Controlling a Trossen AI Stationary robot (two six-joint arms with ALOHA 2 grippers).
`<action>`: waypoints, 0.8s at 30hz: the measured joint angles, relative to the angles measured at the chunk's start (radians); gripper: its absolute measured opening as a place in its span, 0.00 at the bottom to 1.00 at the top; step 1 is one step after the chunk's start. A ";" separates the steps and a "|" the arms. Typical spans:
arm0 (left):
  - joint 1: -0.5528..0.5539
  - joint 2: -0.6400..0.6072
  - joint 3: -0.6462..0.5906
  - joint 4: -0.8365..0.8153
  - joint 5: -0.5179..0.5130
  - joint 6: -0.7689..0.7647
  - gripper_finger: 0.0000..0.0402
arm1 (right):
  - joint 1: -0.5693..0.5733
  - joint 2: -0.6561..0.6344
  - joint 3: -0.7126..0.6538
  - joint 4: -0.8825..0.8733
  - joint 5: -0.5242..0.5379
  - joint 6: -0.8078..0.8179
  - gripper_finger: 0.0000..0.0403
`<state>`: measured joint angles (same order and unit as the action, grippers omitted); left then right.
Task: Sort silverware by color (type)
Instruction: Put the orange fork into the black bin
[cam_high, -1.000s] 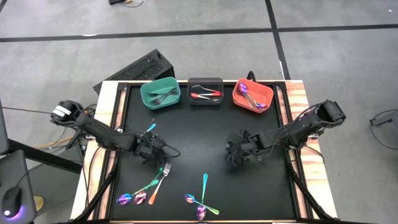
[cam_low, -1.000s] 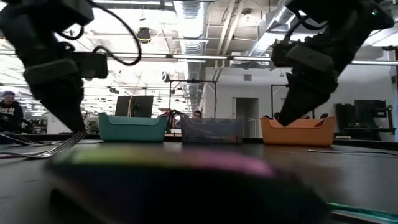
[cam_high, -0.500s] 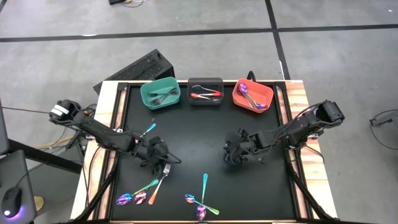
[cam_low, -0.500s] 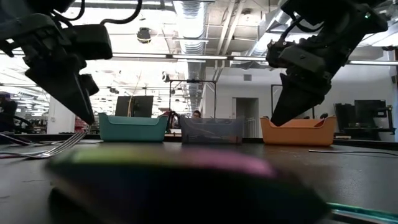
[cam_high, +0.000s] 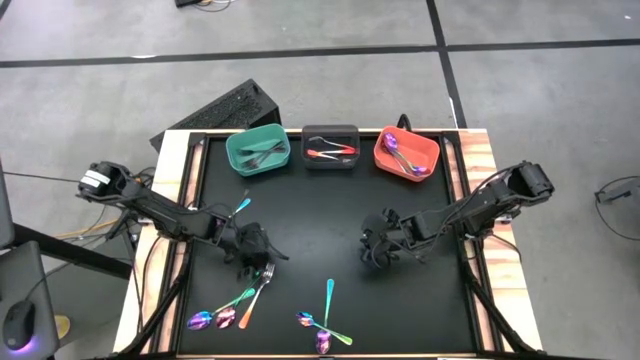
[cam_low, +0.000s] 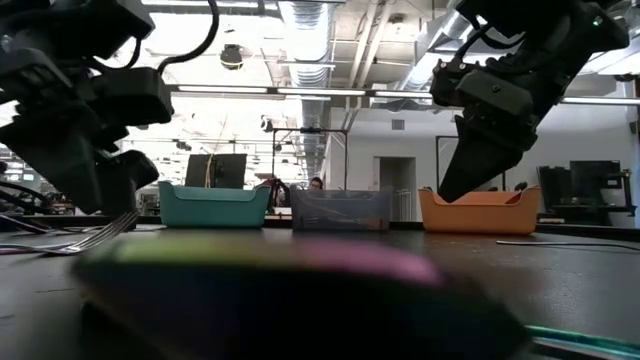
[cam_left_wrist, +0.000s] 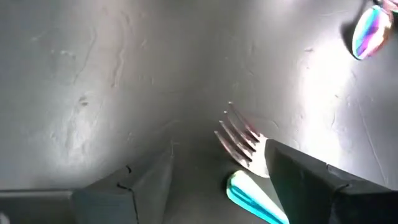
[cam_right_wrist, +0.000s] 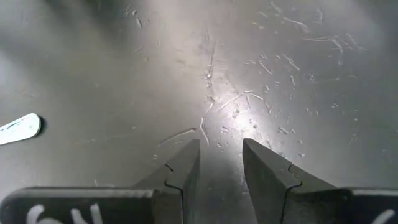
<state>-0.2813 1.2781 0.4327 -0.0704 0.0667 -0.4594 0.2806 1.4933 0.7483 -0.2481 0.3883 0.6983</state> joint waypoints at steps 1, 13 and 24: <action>0.004 0.000 -0.002 0.010 0.006 0.012 0.59 | -0.001 0.000 0.000 0.000 0.000 0.000 0.34; 0.022 0.000 -0.003 0.063 0.016 0.109 0.40 | 0.000 0.000 0.000 -0.006 0.001 -0.004 0.34; 0.021 0.000 -0.075 0.190 0.050 0.155 0.34 | -0.002 0.000 0.000 -0.005 0.000 -0.035 0.34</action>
<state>-0.2598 1.2778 0.3580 0.1194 0.1163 -0.3039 0.2790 1.4937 0.7483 -0.2534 0.3885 0.6634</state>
